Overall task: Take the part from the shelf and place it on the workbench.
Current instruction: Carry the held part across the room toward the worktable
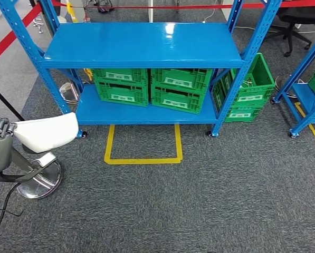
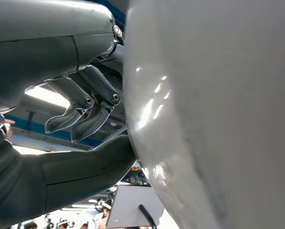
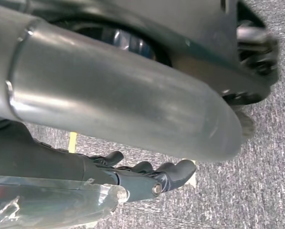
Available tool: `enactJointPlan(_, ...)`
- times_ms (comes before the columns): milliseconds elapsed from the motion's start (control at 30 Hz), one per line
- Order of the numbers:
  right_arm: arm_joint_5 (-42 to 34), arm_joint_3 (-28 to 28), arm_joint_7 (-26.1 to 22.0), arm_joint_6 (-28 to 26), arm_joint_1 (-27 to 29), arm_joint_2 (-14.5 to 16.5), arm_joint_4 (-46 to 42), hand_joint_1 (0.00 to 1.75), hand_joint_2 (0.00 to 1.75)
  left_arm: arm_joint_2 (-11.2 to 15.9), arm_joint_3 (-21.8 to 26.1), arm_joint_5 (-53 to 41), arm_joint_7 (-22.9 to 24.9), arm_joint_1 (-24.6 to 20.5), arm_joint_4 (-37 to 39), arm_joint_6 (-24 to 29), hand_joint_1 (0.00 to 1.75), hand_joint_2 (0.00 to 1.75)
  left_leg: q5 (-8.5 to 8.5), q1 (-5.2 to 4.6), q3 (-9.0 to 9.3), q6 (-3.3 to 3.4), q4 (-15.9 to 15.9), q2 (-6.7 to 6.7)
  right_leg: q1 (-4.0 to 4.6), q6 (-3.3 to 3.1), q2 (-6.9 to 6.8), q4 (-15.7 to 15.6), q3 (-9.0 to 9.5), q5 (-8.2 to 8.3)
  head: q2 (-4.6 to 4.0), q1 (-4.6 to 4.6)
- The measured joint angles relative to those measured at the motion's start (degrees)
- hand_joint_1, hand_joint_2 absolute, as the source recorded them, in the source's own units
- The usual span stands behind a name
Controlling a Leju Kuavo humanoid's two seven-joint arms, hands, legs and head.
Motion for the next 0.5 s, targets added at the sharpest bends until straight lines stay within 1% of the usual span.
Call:
enactJointPlan(33,0.06,-0.01,-0.04,0.02,0.01,0.00,0.00,0.00,0.00,0.25,-0.01,0.00,0.00,-0.05,0.00,-0.30,1.75,1.75,0.25,-0.07,-0.31,0.07,0.01,0.00,-0.03,0.06,0.00,3.16,-0.99,-1.28,0.00,-0.01)
enactJointPlan(67,0.13,-0.01,-0.06,0.04,0.03,0.00,0.00,0.00,0.00,0.58,-0.02,0.00,0.00,-0.09,-0.01,-0.57,1.75,1.75,0.47,-0.14,-0.57,0.06,0.03,-0.01,-0.03,-0.01,0.00,4.34,-0.98,-1.52,0.00,-0.01)
enactJointPlan(100,0.19,-0.01,-0.07,0.05,0.06,0.00,0.00,0.00,0.00,0.97,-0.01,0.00,0.00,-0.15,-0.04,-0.78,1.75,1.75,0.64,-0.21,-0.72,0.03,0.04,-0.02,-0.02,-0.18,0.01,3.14,0.21,-0.74,0.00,-0.02)
enactJointPlan(133,0.22,-0.01,-0.08,0.07,0.06,0.00,0.00,0.00,0.00,1.37,0.02,0.00,0.00,-0.23,-0.09,-0.89,1.75,1.75,0.74,-0.28,-0.77,-0.03,0.05,-0.03,0.01,-0.45,0.02,-0.33,2.53,0.91,0.00,-0.02)
enactJointPlan(167,0.25,-0.01,-0.10,0.10,0.03,0.00,0.00,0.00,0.00,1.75,0.08,0.00,0.00,-0.33,-0.17,-0.93,1.75,1.75,0.82,-0.32,-0.78,-0.11,0.05,-0.04,0.06,-0.80,0.09,-4.69,5.14,2.39,0.00,-0.03)
enactJointPlan(200,0.25,-0.01,-0.12,0.17,-0.01,0.00,0.00,0.00,0.00,2.19,0.16,0.00,0.00,-0.49,-0.28,-0.94,1.75,1.75,0.91,-0.42,-0.88,-0.26,0.15,-0.05,0.12,-1.12,0.16,-8.52,7.41,3.48,0.00,-0.05)
enactJointPlan(233,0.25,-0.01,-0.16,0.28,-0.06,0.00,0.00,0.00,0.00,2.65,0.25,0.00,0.00,-0.68,-0.40,-0.95,1.75,1.75,1.05,-0.50,-1.10,-0.48,0.26,-0.06,0.17,-1.39,0.23,-11.20,8.92,3.98,0.00,-0.06)
enactJointPlan(267,0.25,-0.01,-0.20,0.39,-0.09,0.00,0.00,0.00,0.00,3.12,0.32,0.00,0.00,-0.85,-0.53,-0.96,1.75,1.75,1.23,-0.54,-1.36,-0.76,0.35,-0.06,0.24,-1.59,0.31,-12.35,9.47,3.92,0.00,-0.10)
enactJointPlan(333,0.25,-0.01,-0.27,0.55,-0.05,0.01,0.00,0.00,0.00,4.06,0.40,0.00,0.00,-1.10,-0.79,-0.98,1.75,1.75,1.56,-0.57,-1.78,-1.38,0.37,-0.05,0.22,-1.95,0.38,-12.77,9.45,4.03,0.00,-0.11)
enactJointPlan(367,0.26,-0.01,-0.28,0.58,-0.01,0.02,0.00,0.00,0.00,4.52,0.44,0.00,0.00,-1.17,-0.95,-1.01,1.75,1.75,1.29,-0.55,-1.96,-1.66,0.55,-0.04,0.12,-2.23,0.38,-12.97,9.38,4.26,0.00,-0.15)
enactJointPlan(400,0.31,-0.01,-0.31,0.60,0.03,0.02,0.00,0.00,0.00,4.98,0.51,0.00,0.00,-1.32,-1.10,-1.04,1.75,1.75,0.40,-0.55,-2.45,-1.93,1.55,-0.03,-0.02,-2.54,0.34,-13.23,9.35,4.51,0.00,-0.17)
enactJointPlan(433,0.37,-0.01,-0.33,0.61,0.04,0.03,0.00,0.00,0.00,5.38,0.60,0.00,0.00,-1.51,-1.23,-1.09,1.75,1.75,-0.90,-0.54,-3.23,-2.15,3.28,-0.03,-0.16,-2.82,0.27,-13.48,9.31,4.75,0.00,-0.21)
enactJointPlan(500,0.48,-0.01,-0.37,0.61,0.04,0.02,0.00,0.00,0.00,5.77,0.72,0.00,0.00,-1.81,-1.33,-1.16,1.75,1.75,-3.07,-0.51,-4.61,-2.44,6.47,-0.03,-0.21,-3.06,0.19,-13.59,9.16,4.94,0.00,-0.24)
